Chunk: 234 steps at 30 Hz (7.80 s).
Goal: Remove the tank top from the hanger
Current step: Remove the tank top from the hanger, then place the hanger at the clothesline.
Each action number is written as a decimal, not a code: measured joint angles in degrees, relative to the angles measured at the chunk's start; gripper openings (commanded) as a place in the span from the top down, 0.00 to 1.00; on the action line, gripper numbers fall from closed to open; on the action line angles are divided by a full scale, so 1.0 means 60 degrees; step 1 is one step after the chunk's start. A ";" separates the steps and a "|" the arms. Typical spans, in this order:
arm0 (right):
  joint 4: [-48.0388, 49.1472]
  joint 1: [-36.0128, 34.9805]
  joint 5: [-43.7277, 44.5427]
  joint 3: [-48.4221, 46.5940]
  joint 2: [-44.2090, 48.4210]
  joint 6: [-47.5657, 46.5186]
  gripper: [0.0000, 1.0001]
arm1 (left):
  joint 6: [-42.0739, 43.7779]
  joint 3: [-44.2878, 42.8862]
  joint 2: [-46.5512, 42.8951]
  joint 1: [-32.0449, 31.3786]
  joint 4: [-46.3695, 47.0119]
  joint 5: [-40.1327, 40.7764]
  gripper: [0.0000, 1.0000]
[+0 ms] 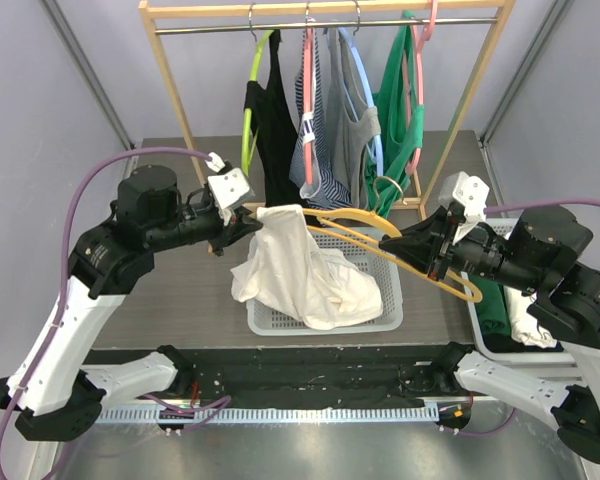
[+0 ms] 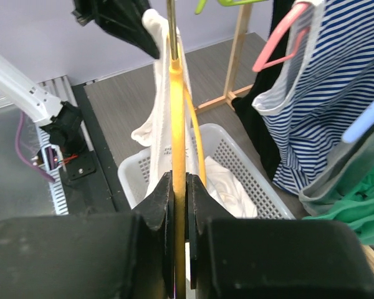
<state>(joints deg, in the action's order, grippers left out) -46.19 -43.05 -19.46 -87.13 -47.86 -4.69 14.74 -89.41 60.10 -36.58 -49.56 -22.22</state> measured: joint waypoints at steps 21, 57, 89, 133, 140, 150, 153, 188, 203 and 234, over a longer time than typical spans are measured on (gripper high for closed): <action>0.0357 -0.0025 0.0419 0.1260 0.0535 0.0415 0.99 | -0.1188 -0.1060 0.0076 0.0678 0.0288 -0.1246 0.00; 0.0342 -0.0015 0.0652 0.0736 0.0182 0.0634 0.99 | -0.2601 0.2051 -0.0251 0.0619 0.1402 -0.0568 0.51; 0.0568 -0.0015 0.0987 0.1577 0.0823 0.0922 0.99 | -0.2947 -0.0288 -0.0627 0.1275 0.1333 -0.0699 1.00; -0.1515 -0.0015 0.1880 -0.0448 0.1636 0.1005 0.99 | -0.0514 0.1614 0.1974 -0.1341 -0.0492 0.0962 0.00; -0.1140 -0.0029 0.1045 -0.0652 0.1206 0.0645 0.99 | 0.0404 -0.0022 0.0896 -0.1195 -0.1563 0.0583 0.00; -0.1286 -0.0018 0.0958 -0.0576 -0.0208 0.0470 0.99 | 0.1180 0.2422 -0.3486 -0.1344 -0.1676 -0.0288 0.00; -0.1042 -0.0004 0.0991 -0.0408 -0.0062 0.0474 0.99 | 0.1184 0.2900 -0.3475 -0.1344 -0.1690 -0.0251 0.00; -0.1268 -0.0004 -0.3235 0.0667 -0.1971 -0.1279 0.99 | 0.2233 0.0036 -0.0444 -0.1344 -0.2779 -0.1810 0.02; -0.1166 -0.0004 -0.3195 0.0667 -0.1625 -0.1450 0.99 | 0.2962 -0.0470 -0.0208 -0.1344 -0.4051 -0.1869 0.42; -0.0299 -0.0073 -0.2200 0.0685 -0.1395 -0.1137 0.43 | 0.3985 -0.1344 0.0175 -0.1271 -0.4466 -0.1759 1.00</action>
<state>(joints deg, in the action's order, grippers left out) -47.99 -43.48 -32.67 -83.02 -56.23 -11.51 38.65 -97.47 61.14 -44.21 -76.36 -32.77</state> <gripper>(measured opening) 0.533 0.070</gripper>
